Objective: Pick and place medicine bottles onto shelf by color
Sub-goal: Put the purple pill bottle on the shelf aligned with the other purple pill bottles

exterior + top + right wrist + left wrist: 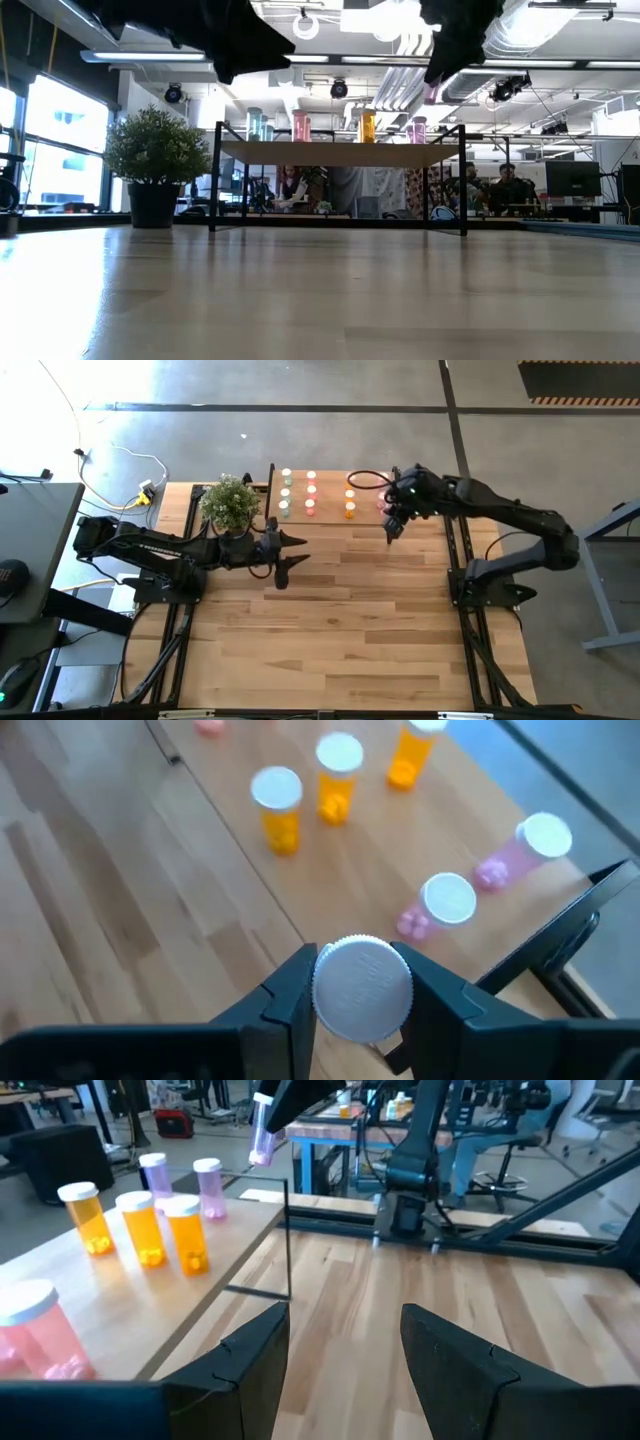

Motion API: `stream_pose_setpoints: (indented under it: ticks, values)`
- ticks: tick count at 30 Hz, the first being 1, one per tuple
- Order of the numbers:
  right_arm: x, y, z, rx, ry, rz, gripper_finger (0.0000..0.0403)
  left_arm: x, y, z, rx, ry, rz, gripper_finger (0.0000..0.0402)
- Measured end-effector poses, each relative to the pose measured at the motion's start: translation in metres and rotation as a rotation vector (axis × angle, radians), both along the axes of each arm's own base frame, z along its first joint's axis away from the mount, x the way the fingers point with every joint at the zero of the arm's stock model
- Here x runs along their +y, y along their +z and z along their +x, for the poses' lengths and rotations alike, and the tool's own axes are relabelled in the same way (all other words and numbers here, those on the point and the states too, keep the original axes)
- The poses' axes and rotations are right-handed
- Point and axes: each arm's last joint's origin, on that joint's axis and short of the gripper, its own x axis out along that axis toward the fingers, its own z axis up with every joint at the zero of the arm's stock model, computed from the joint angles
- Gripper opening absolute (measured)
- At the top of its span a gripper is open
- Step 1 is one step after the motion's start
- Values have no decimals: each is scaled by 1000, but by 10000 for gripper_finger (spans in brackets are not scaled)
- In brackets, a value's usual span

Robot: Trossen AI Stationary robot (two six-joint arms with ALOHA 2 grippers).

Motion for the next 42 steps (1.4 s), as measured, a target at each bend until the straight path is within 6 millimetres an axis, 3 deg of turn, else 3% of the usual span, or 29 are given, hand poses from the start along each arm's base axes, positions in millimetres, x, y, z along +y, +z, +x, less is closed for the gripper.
stream_pose_setpoints:
  ticks: [19, 42]
  values:
    - [-35, -44, 35, 185, -66, 149, 104, 0, -2, 0, 28, -57, 9, 184]
    - [-54, -43, 30, 174, -121, 77, 104, 0, -2, 0, 32, -57, 24, 184]
